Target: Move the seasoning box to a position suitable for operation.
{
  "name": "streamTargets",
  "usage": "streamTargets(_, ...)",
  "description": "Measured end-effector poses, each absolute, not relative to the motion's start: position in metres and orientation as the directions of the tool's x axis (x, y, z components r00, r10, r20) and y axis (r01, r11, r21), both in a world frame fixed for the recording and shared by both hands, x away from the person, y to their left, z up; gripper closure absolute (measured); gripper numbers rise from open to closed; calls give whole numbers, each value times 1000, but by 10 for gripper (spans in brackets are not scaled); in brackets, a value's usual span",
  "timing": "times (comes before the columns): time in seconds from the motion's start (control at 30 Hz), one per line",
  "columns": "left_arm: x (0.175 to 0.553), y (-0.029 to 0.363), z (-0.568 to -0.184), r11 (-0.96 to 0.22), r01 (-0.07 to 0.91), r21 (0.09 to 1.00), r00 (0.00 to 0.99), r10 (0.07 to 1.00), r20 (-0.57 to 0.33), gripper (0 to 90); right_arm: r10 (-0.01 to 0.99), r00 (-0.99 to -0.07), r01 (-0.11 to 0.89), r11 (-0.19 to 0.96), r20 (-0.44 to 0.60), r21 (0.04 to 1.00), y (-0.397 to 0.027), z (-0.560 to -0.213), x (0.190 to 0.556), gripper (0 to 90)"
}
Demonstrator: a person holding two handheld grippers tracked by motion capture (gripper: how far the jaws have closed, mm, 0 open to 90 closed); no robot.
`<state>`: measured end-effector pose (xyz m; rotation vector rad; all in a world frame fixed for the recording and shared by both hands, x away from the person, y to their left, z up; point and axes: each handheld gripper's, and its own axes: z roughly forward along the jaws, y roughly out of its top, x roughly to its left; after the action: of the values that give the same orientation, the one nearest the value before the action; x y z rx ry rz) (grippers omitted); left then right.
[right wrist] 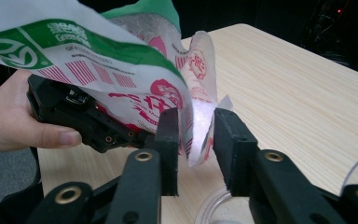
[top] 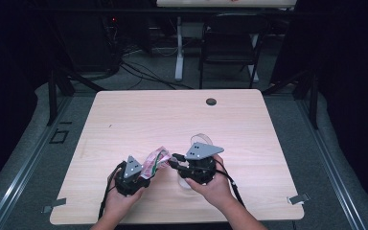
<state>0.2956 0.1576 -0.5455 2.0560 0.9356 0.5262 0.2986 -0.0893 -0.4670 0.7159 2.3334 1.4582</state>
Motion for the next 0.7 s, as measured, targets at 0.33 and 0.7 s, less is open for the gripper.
streamTargets(0.33, 296, 158, -543, -419, 425, 802, 625, 777, 75, 608, 553, -833, 232, 360, -7, 904, -95, -462, 290, 659)
streamTargets(0.7, 306, 156, -535, -442, 440, 782, 622, 778, 90, 609, 555, -829, 173, 377, -72, 910, -100, -445, 284, 599)
